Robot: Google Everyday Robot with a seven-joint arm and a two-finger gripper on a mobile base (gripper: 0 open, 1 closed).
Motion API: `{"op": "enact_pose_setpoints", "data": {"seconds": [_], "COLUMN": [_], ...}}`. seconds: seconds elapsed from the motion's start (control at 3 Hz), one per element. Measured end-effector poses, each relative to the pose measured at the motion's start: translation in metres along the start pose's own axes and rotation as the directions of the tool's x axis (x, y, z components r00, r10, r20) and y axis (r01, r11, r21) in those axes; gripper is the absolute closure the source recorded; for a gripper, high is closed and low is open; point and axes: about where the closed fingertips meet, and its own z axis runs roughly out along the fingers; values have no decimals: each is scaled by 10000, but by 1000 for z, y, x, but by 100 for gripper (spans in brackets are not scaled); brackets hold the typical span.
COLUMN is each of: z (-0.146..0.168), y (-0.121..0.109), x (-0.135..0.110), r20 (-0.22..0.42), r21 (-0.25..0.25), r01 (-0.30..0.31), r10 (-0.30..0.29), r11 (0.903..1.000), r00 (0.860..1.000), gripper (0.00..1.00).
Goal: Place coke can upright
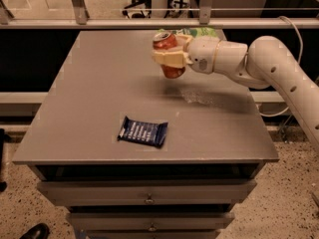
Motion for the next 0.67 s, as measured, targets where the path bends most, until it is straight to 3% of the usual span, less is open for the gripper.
{"op": "enact_pose_setpoints", "data": {"seconds": [0.67], "z": [-55], "y": [-9], "x": [14], "r20": [370], "r21": [80], "r01": [-461], "r10": [458], "r11": [9989], "r00": [9983], "gripper": [100]}}
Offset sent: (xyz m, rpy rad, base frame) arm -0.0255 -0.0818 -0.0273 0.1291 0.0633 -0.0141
